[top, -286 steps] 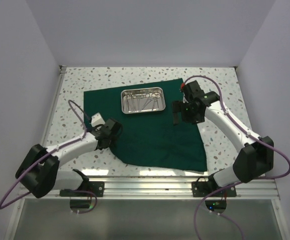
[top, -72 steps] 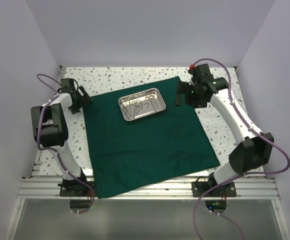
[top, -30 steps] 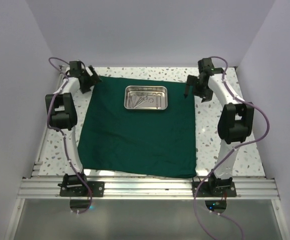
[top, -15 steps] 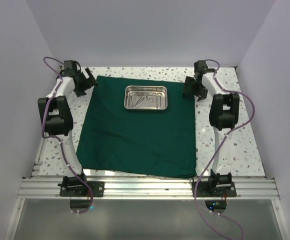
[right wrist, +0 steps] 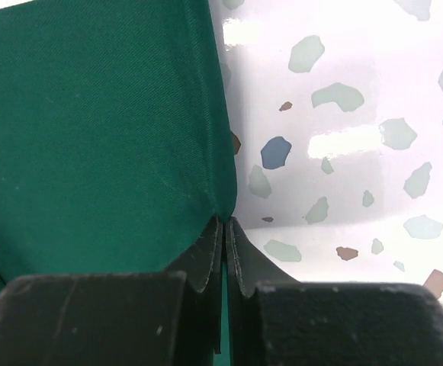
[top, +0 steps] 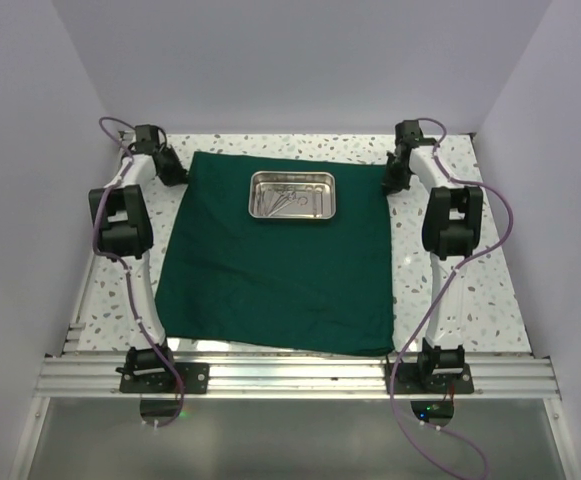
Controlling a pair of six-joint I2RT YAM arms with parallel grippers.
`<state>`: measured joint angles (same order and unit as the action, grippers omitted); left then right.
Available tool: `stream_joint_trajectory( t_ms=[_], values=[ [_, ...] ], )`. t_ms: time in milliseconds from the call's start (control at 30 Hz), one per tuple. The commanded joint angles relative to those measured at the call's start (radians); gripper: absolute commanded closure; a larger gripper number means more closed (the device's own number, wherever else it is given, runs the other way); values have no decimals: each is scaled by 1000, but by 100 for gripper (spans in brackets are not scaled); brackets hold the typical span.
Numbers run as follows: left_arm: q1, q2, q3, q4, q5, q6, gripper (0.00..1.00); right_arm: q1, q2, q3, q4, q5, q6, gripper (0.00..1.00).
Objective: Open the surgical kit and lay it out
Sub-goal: Adjust the surgical kit at the center of the board.
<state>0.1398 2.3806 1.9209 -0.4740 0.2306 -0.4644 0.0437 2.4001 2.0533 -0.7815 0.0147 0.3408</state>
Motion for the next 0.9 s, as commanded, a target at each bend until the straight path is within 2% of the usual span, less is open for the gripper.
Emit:
stream_joint_trajectory(
  t_ms=[0,233,467,633,700,867],
  values=[
    [0,69,-3,-14,27,27,99,4,71,10,53,-10,-5,100],
    [-2,58,-26,61,56,4,100,-1,162,180,28,14,-14,100],
    [-2,78,61,44,38,-45,100,-39,295,456,-9,13,10,100],
    [0,111,141,-11,-20,-39,100,-68,248,378,39,77,24,100],
    [3,106,130,-11,-37,-40,100,-73,231,321,68,88,24,100],
    [9,51,55,-14,-124,-60,100,-79,223,308,64,143,32,100]
  ],
)
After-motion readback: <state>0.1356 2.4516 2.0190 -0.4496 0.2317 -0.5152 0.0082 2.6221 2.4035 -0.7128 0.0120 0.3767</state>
